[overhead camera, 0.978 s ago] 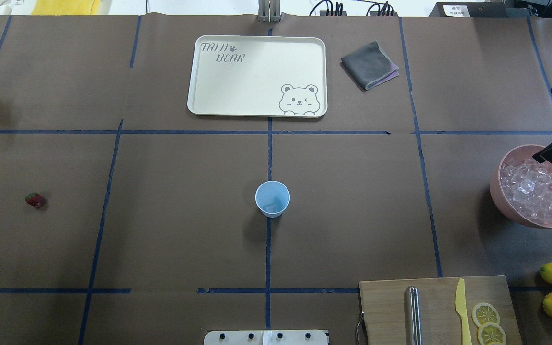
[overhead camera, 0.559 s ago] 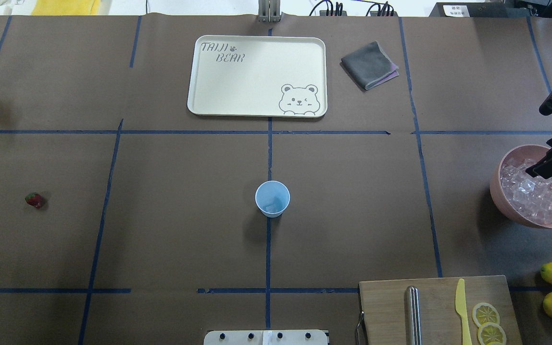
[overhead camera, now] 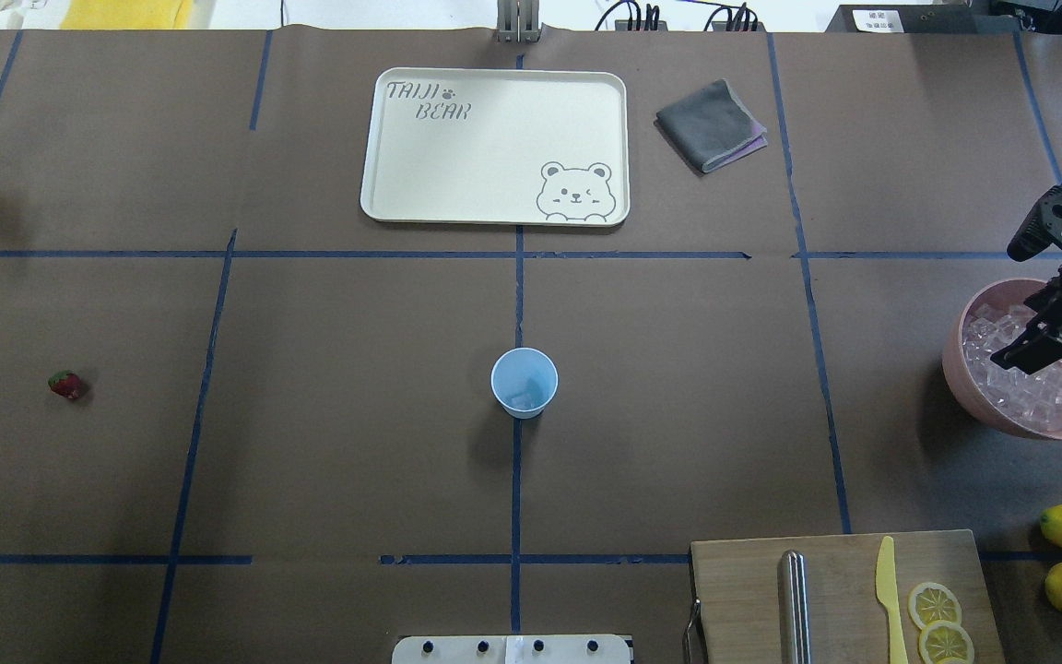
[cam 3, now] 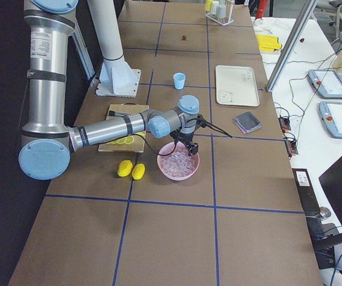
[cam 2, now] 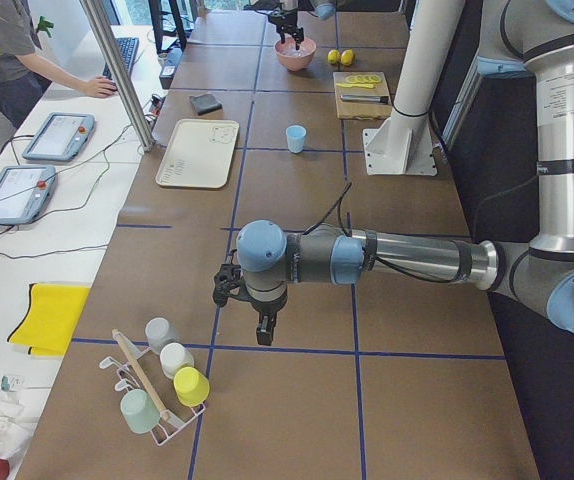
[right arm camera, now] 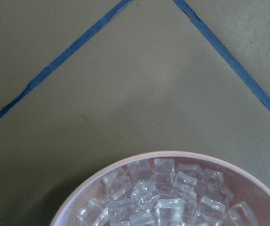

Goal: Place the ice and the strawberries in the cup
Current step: 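Lower the right gripper into the bowl and grasp another ice cube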

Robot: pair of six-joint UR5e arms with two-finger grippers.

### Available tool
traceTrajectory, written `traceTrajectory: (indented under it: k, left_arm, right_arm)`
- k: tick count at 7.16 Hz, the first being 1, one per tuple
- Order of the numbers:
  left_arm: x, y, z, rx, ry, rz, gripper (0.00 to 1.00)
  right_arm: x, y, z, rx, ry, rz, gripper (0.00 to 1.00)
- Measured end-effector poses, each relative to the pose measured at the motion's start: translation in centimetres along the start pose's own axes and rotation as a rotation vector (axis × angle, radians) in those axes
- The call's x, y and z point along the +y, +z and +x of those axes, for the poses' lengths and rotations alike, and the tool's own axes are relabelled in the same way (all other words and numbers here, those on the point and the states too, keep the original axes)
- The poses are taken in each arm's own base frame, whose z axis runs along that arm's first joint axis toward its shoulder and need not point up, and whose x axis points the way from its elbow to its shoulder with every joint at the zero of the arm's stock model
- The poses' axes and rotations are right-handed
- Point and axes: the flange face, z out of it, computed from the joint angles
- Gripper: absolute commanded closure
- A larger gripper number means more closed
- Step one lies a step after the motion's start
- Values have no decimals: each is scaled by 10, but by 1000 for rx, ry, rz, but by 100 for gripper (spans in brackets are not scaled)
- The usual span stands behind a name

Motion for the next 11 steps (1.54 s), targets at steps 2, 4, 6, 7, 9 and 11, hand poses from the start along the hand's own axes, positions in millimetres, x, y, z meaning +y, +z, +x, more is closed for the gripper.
traceTrajectory:
  k: [2,4,6,7,9,11]
  left_arm:
    - [0,0,0,0,0,0,0]
    - [0,0,0,0,0,0,0]
    - [0,0,0,0,-1,-1,0]
    - [0,0,0,0,-1,-1,0]
    - [0,0,0,0,0,0,0]
    - [0,0,0,0,0,0,0]
  right_arm:
    - [6,9,0,9,1,-24,12]
    - [9,16,1,13,5,-42,20]
    - [11,21,0,9,8,-56,52]
    - [11,24,-1,6,7,-62,73]
    - [11,29,-4,-1,1,-72,94]
    - [11,29,-5,-3,0,-73,95]
